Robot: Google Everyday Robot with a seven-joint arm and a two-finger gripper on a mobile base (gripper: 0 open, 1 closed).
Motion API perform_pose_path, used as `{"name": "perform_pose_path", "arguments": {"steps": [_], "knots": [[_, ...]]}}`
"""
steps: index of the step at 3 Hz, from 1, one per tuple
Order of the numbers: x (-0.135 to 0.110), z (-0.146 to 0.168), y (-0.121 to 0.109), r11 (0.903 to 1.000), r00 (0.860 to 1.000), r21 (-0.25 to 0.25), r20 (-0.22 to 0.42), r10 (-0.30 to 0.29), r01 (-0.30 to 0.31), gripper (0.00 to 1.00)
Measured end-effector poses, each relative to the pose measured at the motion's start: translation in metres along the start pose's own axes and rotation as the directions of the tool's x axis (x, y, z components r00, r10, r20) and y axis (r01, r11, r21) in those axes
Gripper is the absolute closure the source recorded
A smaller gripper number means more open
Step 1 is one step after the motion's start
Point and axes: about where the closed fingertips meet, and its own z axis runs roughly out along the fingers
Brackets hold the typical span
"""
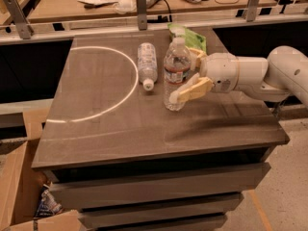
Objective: Place water bottle upright
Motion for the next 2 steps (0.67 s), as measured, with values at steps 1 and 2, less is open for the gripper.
{"name": "perform_pose_path", "arguments": {"steps": [1,2], "knots": [[0.001,-0.007,0.001,0.9999,1.0,-0.003,-0.02,-0.01,0.01,0.0],[0.005,-0.025,0.003,0.9997,0.999,0.019,-0.052,-0.012,0.013,0.0]]}}
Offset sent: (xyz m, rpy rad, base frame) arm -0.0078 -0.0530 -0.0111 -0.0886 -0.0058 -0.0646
